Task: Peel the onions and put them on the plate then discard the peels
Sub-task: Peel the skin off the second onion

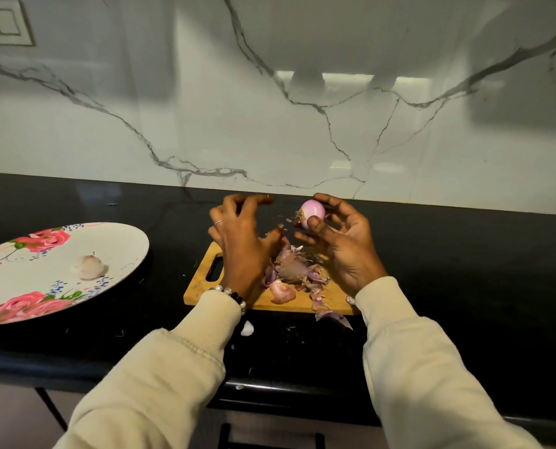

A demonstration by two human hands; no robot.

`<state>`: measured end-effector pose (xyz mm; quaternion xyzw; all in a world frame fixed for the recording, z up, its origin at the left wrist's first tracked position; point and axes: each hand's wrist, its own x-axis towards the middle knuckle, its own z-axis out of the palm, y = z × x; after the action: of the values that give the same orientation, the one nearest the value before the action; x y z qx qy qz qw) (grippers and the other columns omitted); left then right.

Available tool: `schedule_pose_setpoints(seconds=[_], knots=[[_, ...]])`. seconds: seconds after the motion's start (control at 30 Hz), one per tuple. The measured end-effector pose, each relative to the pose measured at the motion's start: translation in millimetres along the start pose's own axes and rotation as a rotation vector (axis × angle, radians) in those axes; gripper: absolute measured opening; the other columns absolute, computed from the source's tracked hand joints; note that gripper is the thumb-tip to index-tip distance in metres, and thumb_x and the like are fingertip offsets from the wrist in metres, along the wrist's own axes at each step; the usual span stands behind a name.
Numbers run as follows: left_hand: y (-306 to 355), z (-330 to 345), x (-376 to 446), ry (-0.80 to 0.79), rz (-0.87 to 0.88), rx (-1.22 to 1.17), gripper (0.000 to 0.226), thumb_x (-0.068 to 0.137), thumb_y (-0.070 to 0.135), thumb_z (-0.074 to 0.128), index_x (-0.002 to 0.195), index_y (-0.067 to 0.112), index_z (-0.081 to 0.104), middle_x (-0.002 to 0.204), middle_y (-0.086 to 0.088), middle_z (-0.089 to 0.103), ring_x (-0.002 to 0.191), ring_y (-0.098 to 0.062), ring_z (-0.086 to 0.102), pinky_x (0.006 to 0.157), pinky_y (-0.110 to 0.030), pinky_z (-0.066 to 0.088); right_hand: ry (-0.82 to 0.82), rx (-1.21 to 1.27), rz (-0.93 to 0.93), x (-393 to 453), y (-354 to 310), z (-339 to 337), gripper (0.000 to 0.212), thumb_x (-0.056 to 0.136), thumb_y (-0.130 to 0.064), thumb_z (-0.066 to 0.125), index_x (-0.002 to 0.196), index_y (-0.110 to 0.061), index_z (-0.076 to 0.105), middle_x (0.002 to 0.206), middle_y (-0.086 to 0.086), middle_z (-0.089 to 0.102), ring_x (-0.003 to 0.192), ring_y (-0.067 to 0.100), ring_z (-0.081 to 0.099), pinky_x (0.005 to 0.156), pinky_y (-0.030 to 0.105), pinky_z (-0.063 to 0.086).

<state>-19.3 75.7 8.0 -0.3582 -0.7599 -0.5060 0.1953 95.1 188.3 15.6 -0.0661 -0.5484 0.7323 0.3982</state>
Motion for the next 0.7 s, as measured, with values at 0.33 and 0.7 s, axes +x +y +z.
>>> schedule_pose_setpoints(seconds=[0.33,0.7], knots=[[0.6,3.0,-3.9,-0.103,0.156,-0.141,0.023,0.086,0.029,0.068,0.104,0.017,0.076,0.092,-0.003,0.074,0.09,-0.022,0.061,0.082,-0.051,0.049,-0.086,-0.161,-0.002,-0.6,2.7,-0.1,0.046,0.08,0.003,0.073,0.124,-0.006,0.062,0.119,0.015,0.067,0.108,0.031,0.068,0.089,0.044,0.058],[3.4,1.3,-3.9,-0.082,0.267,-0.076,0.031,0.082,0.037,0.049,0.074,0.013,0.068,0.068,0.006,0.059,0.072,-0.017,0.051,0.067,-0.049,0.046,-0.118,-0.286,-0.052,0.0,7.4,-1.9,0.048,0.077,0.007,0.074,0.121,-0.01,0.063,0.119,0.01,0.068,0.109,0.024,0.067,0.093,0.043,0.056]])
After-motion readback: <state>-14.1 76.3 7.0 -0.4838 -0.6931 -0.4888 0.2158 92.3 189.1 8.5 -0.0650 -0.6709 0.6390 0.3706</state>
